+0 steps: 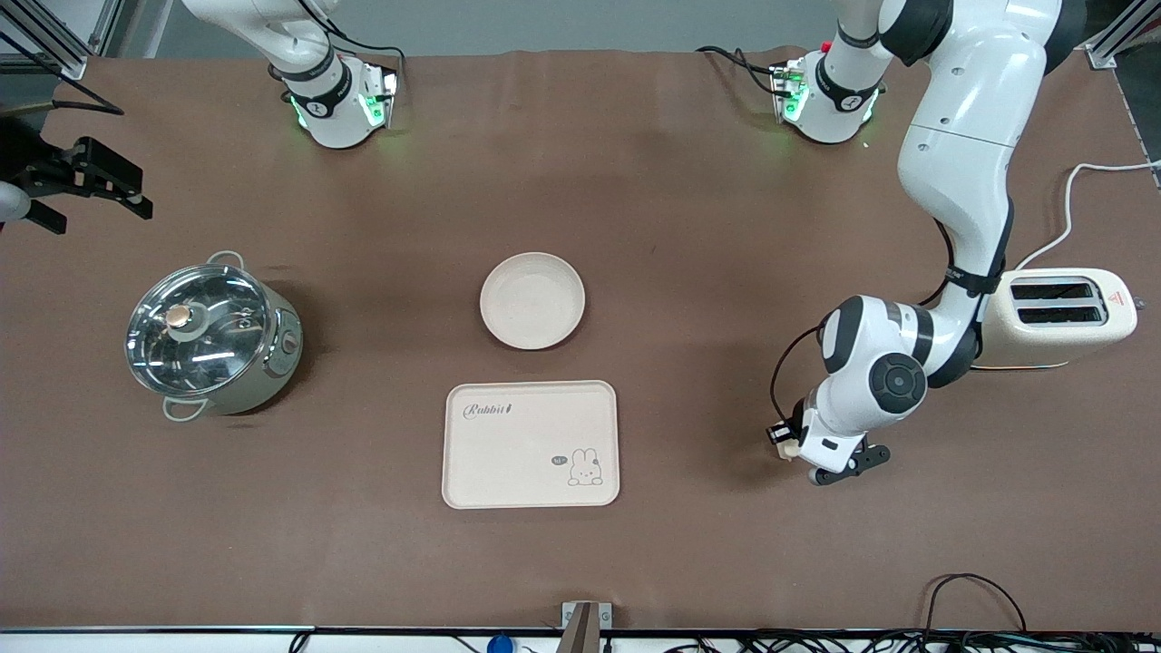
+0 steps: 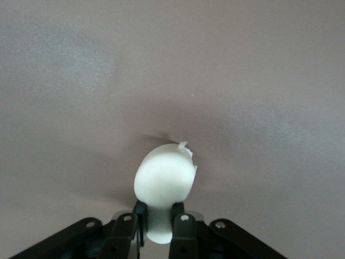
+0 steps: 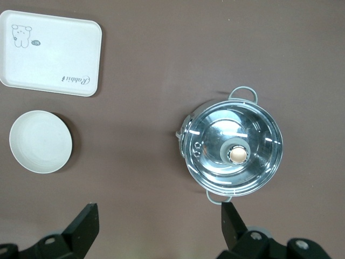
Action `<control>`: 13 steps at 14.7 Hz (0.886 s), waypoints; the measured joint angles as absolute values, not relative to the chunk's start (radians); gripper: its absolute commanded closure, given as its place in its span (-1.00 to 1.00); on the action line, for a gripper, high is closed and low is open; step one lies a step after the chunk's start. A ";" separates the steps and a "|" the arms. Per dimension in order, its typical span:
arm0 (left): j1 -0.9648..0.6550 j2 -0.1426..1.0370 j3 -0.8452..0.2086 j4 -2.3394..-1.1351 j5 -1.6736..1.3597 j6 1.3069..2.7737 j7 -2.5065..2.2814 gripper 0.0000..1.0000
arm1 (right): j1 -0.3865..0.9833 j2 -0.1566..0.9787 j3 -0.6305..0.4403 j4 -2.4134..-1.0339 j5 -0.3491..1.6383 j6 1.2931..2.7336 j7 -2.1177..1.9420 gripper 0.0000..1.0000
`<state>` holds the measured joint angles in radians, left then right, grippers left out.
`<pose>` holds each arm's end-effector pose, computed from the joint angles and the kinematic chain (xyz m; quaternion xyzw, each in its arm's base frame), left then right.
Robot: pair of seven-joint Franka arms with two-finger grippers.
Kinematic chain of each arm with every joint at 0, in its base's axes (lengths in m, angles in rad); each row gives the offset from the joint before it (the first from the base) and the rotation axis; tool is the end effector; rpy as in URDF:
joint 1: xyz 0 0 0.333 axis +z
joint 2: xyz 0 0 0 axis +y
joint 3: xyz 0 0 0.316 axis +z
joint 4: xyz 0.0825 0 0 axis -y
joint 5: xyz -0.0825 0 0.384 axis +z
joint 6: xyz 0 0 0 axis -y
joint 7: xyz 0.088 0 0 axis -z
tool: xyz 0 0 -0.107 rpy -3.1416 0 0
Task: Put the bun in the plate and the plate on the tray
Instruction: 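Close the left gripper on the white bun and lift it, then carry the bun with the left gripper over the white plate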
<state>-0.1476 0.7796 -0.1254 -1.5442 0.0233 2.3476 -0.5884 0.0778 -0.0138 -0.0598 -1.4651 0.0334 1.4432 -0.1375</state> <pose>0.6859 -0.1778 0.1958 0.9852 0.1673 -0.0013 0.0383 0.5365 0.0133 0.6701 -0.9967 -0.0797 0.0030 0.0172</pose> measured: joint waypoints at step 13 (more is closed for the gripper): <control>-0.574 0.721 -0.137 -1.502 0.023 2.301 -1.022 0.60 | 0.060 -0.014 -0.080 -1.466 0.032 1.342 -0.137 -1.00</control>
<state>-0.5737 0.7213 -0.1373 -1.5020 0.0235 2.3006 -1.0221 0.0599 -0.0138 -0.0800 -1.4659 0.0316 1.3415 -0.1374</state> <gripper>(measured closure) 0.797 0.000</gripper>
